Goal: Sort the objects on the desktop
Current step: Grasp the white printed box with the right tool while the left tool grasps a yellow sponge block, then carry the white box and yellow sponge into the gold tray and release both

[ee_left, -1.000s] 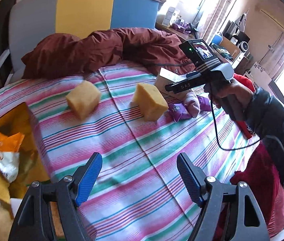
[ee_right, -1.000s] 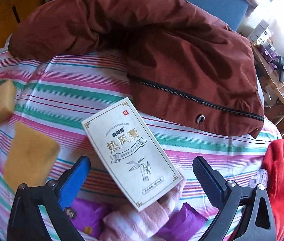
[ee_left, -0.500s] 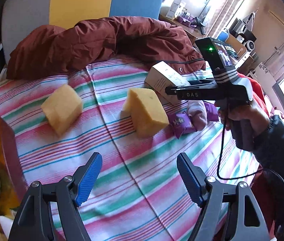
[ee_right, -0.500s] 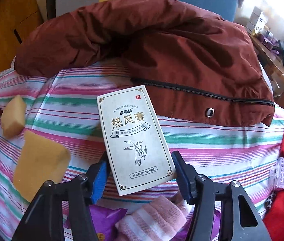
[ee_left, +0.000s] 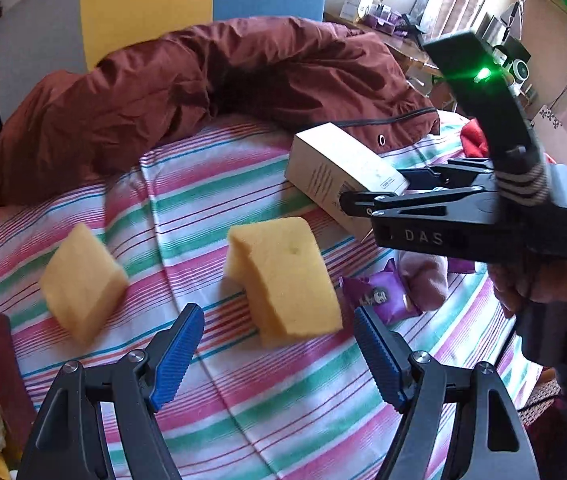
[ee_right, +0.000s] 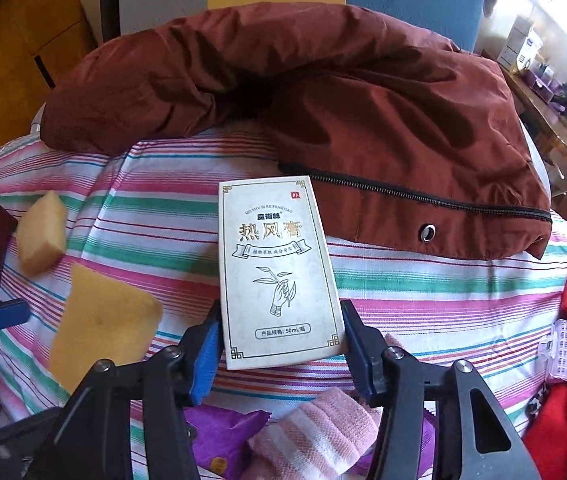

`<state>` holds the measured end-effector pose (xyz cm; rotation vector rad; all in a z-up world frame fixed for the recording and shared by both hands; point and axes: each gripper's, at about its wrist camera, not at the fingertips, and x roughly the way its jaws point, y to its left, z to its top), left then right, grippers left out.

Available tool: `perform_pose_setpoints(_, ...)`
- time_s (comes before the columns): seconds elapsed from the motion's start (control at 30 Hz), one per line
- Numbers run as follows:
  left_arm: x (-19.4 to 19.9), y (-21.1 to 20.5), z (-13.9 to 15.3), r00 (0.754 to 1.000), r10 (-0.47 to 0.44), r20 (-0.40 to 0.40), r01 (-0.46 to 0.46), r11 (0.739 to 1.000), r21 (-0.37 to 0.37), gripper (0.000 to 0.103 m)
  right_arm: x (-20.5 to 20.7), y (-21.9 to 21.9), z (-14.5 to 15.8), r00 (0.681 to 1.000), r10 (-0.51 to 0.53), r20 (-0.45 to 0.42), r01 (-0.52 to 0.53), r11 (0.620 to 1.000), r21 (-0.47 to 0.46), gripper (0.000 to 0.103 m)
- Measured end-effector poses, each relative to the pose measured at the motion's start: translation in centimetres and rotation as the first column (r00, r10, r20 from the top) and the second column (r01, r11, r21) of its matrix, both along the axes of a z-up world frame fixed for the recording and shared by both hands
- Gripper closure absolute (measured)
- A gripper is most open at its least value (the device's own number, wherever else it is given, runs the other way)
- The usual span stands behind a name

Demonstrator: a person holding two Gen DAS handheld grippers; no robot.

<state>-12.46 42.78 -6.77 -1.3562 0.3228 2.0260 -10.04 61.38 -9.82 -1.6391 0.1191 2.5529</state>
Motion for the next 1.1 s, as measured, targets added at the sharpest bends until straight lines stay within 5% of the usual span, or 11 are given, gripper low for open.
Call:
perform_pose_setpoints(0.33, -0.7, 2.3, -2.6, 0.999, -0.023, -0.046, 0.019, 0.996, -0.087, 0.031, -0.2, 0.3, -1.0, 1.000, 0.007, -0.003, -0.007, 1.000, 0.006, 0.049)
perform_pose_setpoints(0.4, -1.0, 2.1, -2.9, 0.999, -0.040, -0.029, 0.038, 0.998, -0.042, 0.053, -0.4, 0.1, -1.2, 1.000, 0.010, -0.009, -0.010, 1.000, 0.006, 0.049)
perform_pose_setpoints(0.47, -1.1, 1.5, -3.0, 0.999, -0.042, -0.025, 0.042, 0.999, -0.005, 0.056, -1.0, -0.2, -1.5, 1.000, 0.012, -0.021, -0.012, 1.000, 0.012, 0.050)
perform_pose_setpoints(0.7, -0.2, -1.4, -1.9, 0.999, -0.016, -0.047, 0.019, 0.999, 0.050, 0.058, -0.5, -1.1, -0.2, 0.993, 0.049, -0.105, -0.050, 0.999, -0.003, 0.051)
perform_pose_setpoints(1.1, 1.2, -11.3, 3.2, 0.989, 0.127, -0.077, -0.116, 0.984, 0.136, 0.057, -0.7, -5.2, 1.0, 0.985, 0.129, -0.115, -0.130, 0.992, 0.003, 0.051)
